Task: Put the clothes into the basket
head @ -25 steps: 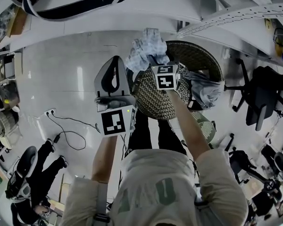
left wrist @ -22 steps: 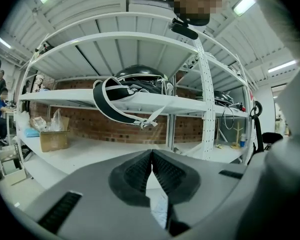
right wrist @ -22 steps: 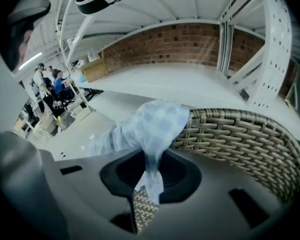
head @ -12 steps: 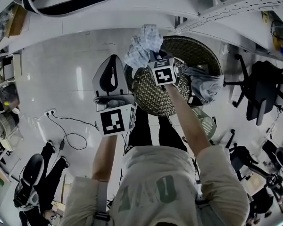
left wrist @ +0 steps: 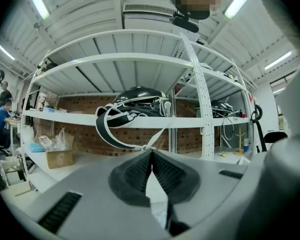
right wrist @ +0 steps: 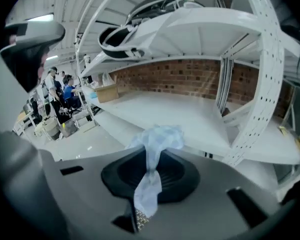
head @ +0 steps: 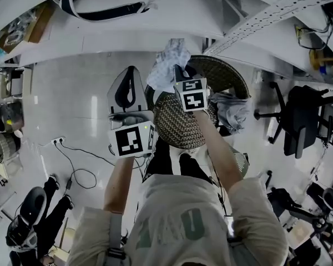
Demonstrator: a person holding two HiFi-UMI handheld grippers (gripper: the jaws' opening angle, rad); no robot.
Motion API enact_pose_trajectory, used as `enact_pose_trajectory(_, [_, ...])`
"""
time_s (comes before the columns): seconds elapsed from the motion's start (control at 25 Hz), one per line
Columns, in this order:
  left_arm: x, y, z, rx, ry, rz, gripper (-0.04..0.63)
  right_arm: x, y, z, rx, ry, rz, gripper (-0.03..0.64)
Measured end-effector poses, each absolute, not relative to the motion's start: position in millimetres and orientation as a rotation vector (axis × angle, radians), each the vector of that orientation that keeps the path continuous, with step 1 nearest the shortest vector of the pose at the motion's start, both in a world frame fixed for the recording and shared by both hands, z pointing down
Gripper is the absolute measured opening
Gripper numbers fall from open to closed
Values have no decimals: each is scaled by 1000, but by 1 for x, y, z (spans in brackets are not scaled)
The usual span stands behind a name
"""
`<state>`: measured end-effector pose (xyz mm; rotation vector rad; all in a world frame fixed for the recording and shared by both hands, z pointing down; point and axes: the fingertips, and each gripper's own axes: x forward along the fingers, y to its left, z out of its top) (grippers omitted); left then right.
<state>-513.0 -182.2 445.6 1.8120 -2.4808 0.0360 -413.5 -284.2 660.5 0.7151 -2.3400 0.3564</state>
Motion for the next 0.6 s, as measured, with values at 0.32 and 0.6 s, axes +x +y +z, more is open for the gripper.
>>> enact_pose_trajectory(0.32, [-473, -176, 380, 1869, -2514, -76, 18, -382, -293, 461, 856, -2666, 166, 57])
enact_pose_trajectory(0.6, [-409, -177, 288, 2025, -2540, -208, 17, -313, -258, 274, 969, -2919, -112, 57])
